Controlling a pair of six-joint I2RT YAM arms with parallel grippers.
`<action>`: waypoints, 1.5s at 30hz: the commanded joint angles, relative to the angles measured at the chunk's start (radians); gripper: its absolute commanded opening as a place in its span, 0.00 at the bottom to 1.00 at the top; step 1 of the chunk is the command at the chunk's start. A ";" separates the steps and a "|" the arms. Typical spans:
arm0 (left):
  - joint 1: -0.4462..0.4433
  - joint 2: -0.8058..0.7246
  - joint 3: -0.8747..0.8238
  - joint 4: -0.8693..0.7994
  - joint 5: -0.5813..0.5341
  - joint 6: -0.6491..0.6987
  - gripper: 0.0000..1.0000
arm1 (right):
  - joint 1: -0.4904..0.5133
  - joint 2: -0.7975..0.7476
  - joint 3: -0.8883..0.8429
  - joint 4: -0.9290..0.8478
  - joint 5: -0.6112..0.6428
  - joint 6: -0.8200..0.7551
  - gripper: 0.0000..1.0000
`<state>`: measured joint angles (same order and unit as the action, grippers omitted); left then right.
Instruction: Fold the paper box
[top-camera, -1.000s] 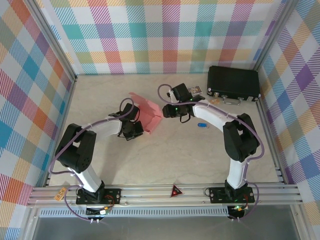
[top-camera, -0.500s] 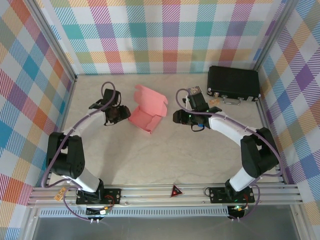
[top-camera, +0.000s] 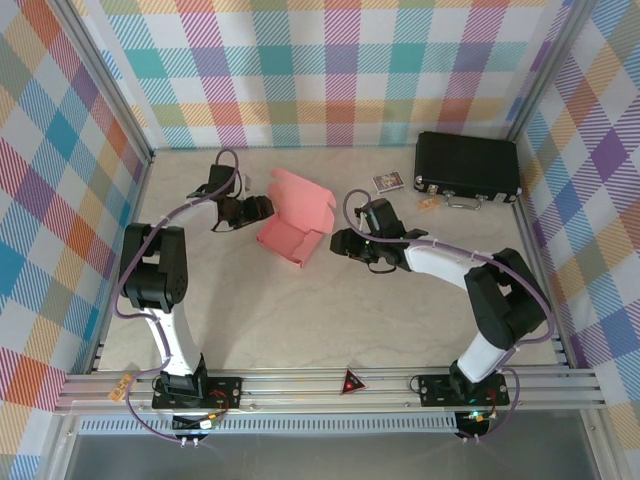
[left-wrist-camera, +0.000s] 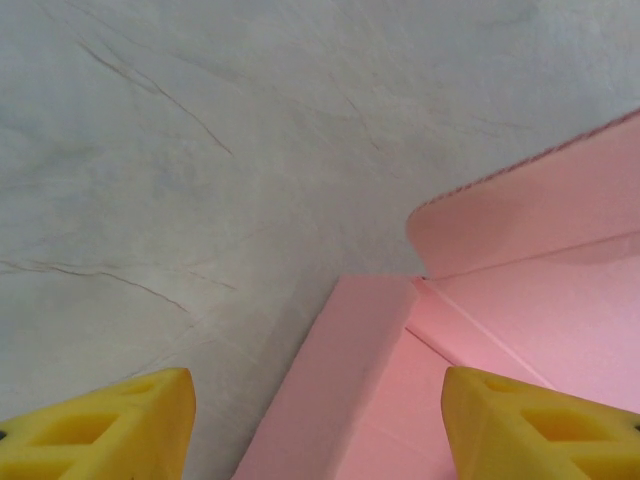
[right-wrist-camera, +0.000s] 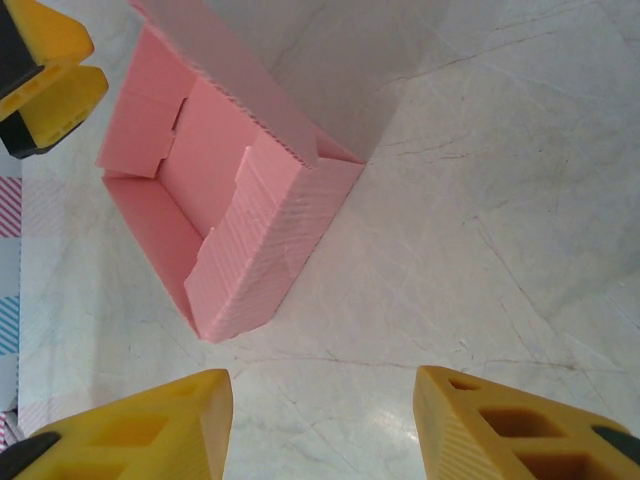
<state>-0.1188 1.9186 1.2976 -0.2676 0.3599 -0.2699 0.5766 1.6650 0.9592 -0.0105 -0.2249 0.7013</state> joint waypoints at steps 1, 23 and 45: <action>0.006 0.006 0.002 0.027 0.112 0.000 0.65 | -0.001 0.039 0.037 0.038 -0.031 0.017 0.51; -0.097 -0.229 -0.322 0.126 0.126 -0.223 0.46 | -0.076 0.201 0.252 -0.139 -0.053 -0.151 0.53; -0.102 -0.222 -0.378 0.236 0.080 -0.266 0.40 | -0.074 0.274 0.272 -0.057 -0.090 -0.095 0.46</action>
<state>-0.2249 1.6905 0.9131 -0.0662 0.4221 -0.5320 0.5003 1.9137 1.1885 -0.0971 -0.2878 0.5873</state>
